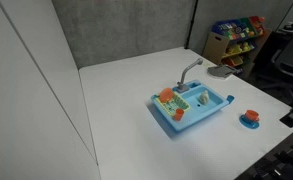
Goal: Put the orange mug on the blue counter
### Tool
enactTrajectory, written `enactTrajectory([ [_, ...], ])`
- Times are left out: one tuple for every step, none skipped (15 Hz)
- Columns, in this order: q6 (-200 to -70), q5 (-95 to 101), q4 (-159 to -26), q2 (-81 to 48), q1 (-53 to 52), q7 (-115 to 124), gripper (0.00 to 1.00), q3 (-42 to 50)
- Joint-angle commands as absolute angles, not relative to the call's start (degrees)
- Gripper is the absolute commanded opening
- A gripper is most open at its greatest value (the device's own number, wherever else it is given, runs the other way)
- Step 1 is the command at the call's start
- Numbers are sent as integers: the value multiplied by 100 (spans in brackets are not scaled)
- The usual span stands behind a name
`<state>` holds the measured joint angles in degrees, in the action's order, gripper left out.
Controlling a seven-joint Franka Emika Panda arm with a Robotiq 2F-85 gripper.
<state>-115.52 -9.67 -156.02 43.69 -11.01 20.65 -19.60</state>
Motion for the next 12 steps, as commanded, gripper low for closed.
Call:
enactTrajectory([
  [-11545,-931,-15595,4359,-1143,2091,100,-1918],
  [-11545,-931,-15595,4359,-1143,2091,100,-1918],
  [-11545,-931,-15595,4359,-1143,2091,100,-1918],
  [-11545,-931,-15595,4359,-1143,2091,100,-1918],
  [-11545,-931,-15595,4359,-1143,2091,100,-1918],
  [-11545,-931,-15595,4359,-1143,2091,100,-1918],
  [-11498,-913,-15546,4331,-1117,2106,100,-1915],
  [-11440,-905,-15489,4298,-1102,2095,100,-1895],
  [-11406,-893,-15448,4277,-1088,2088,100,-1880],
  [-11342,-892,-15381,4235,-1069,2077,100,-1851],
  [-11288,-890,-15329,4202,-1053,2067,100,-1823],
  [-11142,-887,-15215,4117,-1022,2040,100,-1766],
])
